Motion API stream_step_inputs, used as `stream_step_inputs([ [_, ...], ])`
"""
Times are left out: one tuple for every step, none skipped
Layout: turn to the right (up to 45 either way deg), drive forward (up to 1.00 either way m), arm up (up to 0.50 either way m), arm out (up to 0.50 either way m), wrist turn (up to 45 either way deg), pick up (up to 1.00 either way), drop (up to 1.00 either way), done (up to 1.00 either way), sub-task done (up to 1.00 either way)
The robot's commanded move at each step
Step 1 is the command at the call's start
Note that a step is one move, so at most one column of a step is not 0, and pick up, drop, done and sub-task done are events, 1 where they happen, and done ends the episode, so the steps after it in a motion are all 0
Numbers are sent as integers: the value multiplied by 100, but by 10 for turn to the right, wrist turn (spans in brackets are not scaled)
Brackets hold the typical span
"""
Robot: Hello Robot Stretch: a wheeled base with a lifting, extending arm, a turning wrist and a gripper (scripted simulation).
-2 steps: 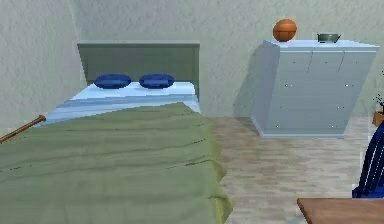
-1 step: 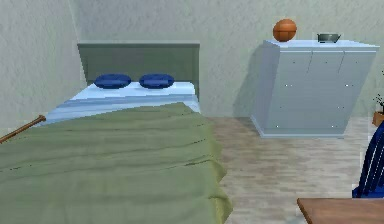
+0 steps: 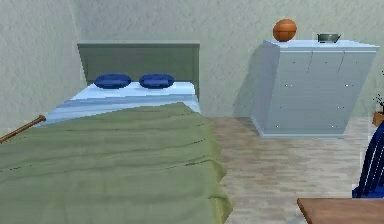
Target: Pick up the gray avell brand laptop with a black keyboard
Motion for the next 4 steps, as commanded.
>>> stream_step_inputs([
  [0,0,-30,0,0,0,0,0,0],
  [0,0,0,0,0,100,0,0,0],
  [0,0,10,0,0,0,0,0,0],
  [0,0,0,0,0,0,0,100,0],
])
